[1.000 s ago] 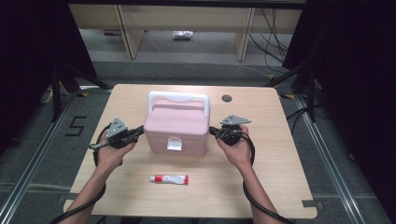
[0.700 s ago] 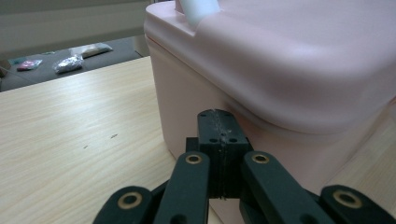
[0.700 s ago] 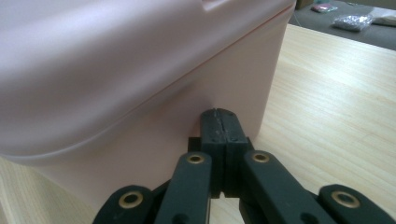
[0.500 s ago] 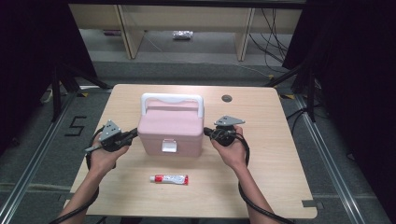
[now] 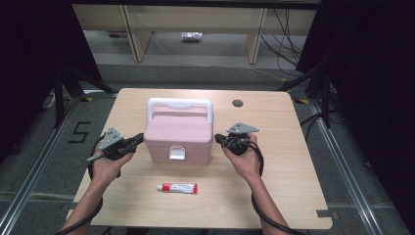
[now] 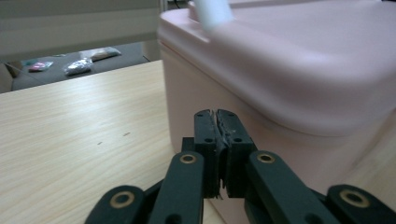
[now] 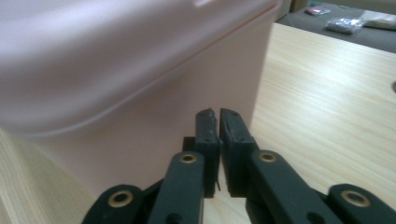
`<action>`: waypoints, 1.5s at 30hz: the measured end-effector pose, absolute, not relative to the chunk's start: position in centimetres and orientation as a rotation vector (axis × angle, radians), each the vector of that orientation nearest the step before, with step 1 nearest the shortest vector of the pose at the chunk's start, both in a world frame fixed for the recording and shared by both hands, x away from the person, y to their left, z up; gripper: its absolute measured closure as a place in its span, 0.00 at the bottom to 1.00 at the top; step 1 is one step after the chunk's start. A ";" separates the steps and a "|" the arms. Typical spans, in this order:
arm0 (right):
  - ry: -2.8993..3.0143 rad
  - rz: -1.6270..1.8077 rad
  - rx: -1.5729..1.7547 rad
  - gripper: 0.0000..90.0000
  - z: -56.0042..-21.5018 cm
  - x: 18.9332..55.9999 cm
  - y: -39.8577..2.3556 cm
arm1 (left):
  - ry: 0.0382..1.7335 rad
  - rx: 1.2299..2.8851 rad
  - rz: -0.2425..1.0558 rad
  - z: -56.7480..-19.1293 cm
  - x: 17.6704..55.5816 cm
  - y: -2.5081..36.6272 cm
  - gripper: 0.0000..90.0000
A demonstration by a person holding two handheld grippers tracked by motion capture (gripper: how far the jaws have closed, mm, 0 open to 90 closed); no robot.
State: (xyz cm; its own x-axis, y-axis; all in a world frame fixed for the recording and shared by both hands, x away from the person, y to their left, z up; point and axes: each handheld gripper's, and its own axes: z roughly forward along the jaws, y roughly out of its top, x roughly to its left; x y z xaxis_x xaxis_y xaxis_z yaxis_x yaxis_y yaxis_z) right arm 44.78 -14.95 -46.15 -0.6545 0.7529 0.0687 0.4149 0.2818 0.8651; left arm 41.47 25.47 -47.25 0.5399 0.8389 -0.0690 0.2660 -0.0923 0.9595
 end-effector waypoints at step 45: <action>2.155 1.357 1.077 0.73 -45.1 37.7 -21.4 | 1.063 1.421 0.604 -46.2 38.0 27.4 0.54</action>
